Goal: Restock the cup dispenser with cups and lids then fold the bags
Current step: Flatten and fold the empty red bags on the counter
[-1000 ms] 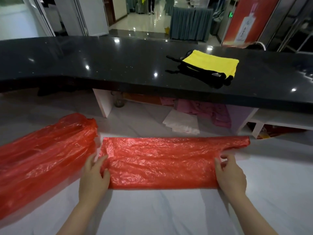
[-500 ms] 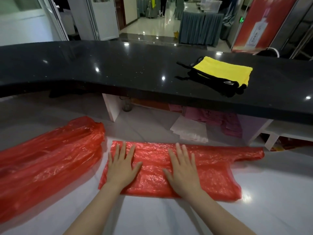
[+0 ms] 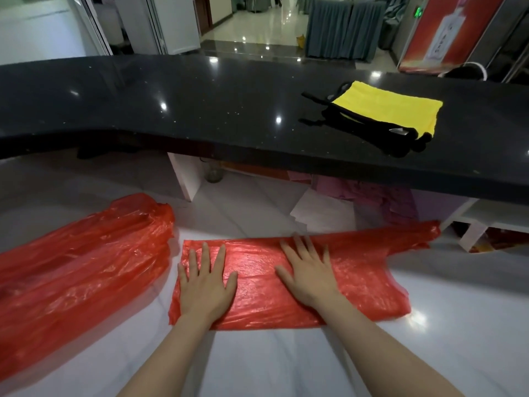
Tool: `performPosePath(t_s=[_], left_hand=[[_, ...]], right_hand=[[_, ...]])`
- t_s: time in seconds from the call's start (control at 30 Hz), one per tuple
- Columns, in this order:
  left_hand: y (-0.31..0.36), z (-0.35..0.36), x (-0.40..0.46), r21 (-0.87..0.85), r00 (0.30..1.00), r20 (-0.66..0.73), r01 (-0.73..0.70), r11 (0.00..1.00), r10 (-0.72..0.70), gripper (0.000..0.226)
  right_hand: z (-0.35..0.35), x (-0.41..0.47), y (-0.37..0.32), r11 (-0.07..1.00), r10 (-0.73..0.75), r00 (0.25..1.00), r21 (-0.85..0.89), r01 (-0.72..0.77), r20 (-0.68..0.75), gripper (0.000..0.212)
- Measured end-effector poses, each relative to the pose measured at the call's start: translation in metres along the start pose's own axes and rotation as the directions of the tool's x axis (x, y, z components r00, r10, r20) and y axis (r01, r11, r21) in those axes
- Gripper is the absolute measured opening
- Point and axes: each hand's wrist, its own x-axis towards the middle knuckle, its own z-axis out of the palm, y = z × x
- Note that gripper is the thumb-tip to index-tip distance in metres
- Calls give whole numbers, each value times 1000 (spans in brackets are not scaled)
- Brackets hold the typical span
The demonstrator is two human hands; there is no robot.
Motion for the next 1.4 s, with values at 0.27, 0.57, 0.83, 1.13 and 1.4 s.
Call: performPosePath(t_s=[0.27, 0.57, 0.83, 1.13, 1.4], left_hand=[[0, 0, 1, 21, 1000, 7, 3, 1000, -3, 68], [-2, -2, 3, 39, 1000, 23, -3, 999, 2, 69], [-2, -3, 2, 30, 999, 39, -7, 1000, 5, 69], [-10, 0, -26, 9, 999, 28, 23, 1000, -23, 71], [-33, -28, -33, -49, 994, 104, -18, 999, 23, 70]], right_hand=[[-14, -23, 109, 941, 338, 940, 46, -336, -39, 69], [-28, -35, 151, 807, 587, 809, 104, -582, -23, 69], [-31, -59, 67, 950, 312, 930, 88, -300, -193, 63], [12, -106, 5, 974, 226, 972, 29, -225, -58, 68], [1, -101, 21, 989, 145, 989, 21, -144, -15, 61]])
